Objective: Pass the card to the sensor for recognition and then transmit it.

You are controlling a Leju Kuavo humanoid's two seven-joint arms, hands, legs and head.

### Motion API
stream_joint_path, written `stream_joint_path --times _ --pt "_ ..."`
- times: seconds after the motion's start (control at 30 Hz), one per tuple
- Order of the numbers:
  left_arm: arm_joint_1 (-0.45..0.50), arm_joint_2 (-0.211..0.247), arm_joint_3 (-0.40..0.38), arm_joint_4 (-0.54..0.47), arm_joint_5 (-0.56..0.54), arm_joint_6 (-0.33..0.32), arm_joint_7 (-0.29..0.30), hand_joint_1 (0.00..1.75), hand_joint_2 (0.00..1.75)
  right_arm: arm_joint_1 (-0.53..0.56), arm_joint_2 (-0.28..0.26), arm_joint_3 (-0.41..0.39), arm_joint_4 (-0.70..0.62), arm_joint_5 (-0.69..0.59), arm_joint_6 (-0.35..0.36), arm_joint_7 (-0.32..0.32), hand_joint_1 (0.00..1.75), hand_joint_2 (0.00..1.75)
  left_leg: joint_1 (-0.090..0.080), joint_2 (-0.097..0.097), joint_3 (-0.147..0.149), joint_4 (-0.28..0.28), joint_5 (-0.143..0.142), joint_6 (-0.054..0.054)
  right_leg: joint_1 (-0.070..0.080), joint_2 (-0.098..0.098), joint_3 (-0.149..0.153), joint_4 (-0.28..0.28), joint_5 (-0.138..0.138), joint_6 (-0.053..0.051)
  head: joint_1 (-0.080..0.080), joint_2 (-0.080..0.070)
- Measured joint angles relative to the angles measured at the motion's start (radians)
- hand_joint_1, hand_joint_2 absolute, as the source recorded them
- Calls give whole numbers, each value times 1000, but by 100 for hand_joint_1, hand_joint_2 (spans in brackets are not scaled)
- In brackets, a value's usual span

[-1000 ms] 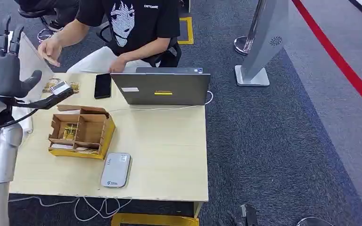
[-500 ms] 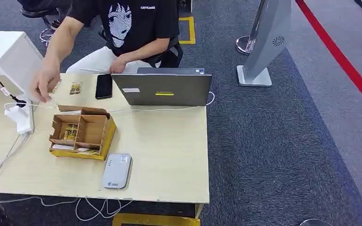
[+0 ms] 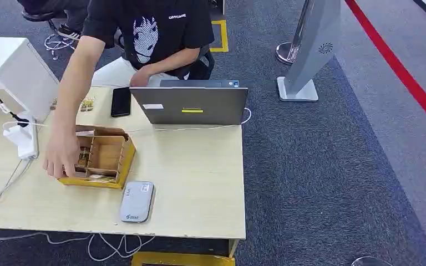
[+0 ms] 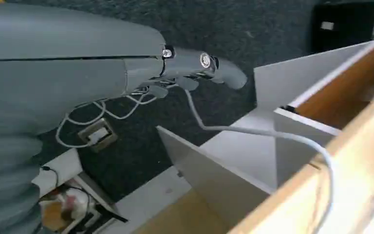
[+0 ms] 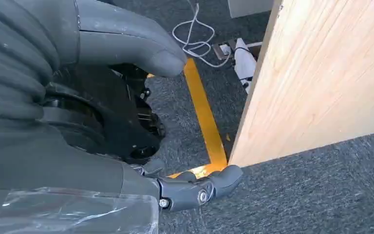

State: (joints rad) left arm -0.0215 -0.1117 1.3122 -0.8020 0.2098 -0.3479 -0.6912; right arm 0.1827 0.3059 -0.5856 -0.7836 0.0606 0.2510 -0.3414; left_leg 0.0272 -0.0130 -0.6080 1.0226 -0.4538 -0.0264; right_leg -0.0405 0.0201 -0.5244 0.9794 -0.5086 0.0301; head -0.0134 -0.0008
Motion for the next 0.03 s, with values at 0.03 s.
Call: stream_joint_path --times 0.03 --pt "-2 3 4 14 0 0 0 0 175 0 0 0 0 0 0 0 0 175 0 0 0 0 0 0 0 0 0 0 0 0 0 0"
